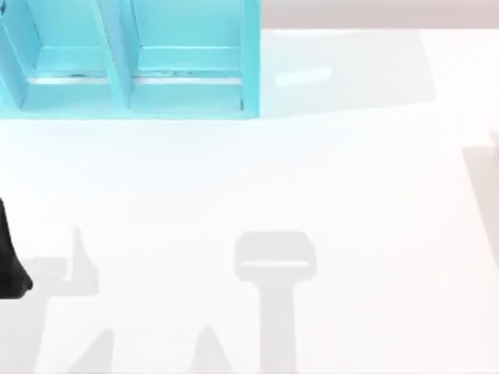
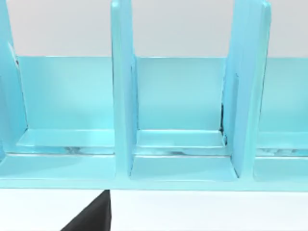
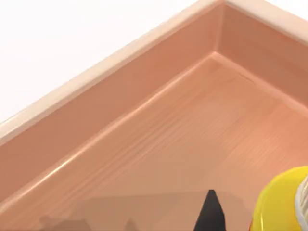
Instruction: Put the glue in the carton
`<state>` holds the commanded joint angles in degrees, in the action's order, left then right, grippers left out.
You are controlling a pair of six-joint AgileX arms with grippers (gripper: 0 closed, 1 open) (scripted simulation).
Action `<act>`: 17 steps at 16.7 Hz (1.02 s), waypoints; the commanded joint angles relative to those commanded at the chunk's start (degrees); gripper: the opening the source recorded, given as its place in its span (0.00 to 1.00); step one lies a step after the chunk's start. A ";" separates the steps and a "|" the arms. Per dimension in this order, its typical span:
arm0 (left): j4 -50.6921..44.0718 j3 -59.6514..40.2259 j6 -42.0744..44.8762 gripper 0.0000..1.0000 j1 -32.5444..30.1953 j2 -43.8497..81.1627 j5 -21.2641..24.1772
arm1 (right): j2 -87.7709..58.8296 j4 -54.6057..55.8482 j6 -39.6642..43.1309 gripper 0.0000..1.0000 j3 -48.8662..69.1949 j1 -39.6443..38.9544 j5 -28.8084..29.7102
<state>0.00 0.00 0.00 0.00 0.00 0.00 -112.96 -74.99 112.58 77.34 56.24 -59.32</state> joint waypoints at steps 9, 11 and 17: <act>0.00 0.00 0.00 1.00 0.00 0.00 0.00 | 0.02 1.58 -1.08 0.00 -1.27 -0.73 -0.53; 0.00 0.00 0.00 1.00 0.00 0.00 0.00 | 0.29 5.92 -4.13 0.00 -3.25 -2.17 -0.87; 0.00 0.00 0.00 1.00 0.00 0.00 0.00 | 0.94 22.62 -14.76 0.00 -10.22 -7.24 -2.30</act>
<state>0.00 0.00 0.00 0.00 0.00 0.00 -112.02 -52.37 97.82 67.12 49.00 -61.62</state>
